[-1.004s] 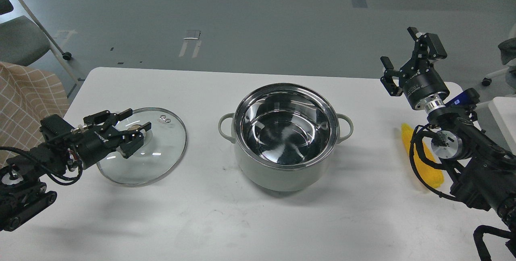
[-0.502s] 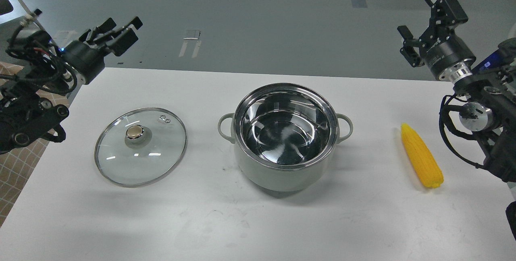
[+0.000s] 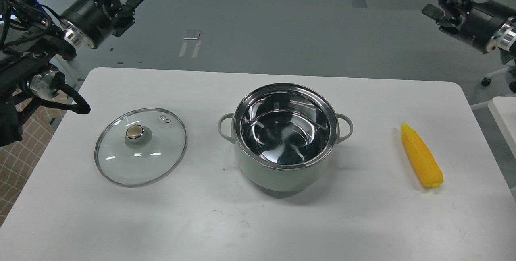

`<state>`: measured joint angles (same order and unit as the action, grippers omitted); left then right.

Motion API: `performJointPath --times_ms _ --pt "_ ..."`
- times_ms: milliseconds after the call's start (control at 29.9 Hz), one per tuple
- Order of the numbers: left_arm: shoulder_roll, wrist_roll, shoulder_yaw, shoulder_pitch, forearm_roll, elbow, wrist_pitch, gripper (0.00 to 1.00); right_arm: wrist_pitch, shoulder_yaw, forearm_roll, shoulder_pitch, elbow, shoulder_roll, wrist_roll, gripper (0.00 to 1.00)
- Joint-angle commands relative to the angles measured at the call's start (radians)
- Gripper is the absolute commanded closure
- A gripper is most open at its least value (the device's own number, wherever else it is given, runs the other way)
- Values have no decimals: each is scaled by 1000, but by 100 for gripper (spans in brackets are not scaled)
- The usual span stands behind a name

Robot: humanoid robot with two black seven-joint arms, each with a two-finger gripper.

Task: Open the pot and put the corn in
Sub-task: 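Release the lid and raise the left gripper away, then reach the right gripper down and grasp the yellow corn cob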

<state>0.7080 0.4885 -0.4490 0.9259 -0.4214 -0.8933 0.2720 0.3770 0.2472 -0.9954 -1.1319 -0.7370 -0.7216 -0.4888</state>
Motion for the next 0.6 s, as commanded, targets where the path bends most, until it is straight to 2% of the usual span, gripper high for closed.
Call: performJointPath --times_ms 0,67,201,335,569 --pt "-24 0 0 1 -2 -1 3 2 -6 -85 -154 -9 -61 -70 0 0" --pt "-47 0 0 1 -7 -3 -2 2 -24 -126 -250 -11 -120 -133 0 0" --pt "-74 0 0 1 -8 -16 -8 2 -62 -198 -409 -3 -153 -163 0 0" --pt "-90 0 0 1 -10 -21 -8 2 -121 -258 -440 33 -196 -203 0 0" --pt "-104 0 0 1 -11 -24 -8 2 -141 -256 -439 152 -200 -200 0 0"
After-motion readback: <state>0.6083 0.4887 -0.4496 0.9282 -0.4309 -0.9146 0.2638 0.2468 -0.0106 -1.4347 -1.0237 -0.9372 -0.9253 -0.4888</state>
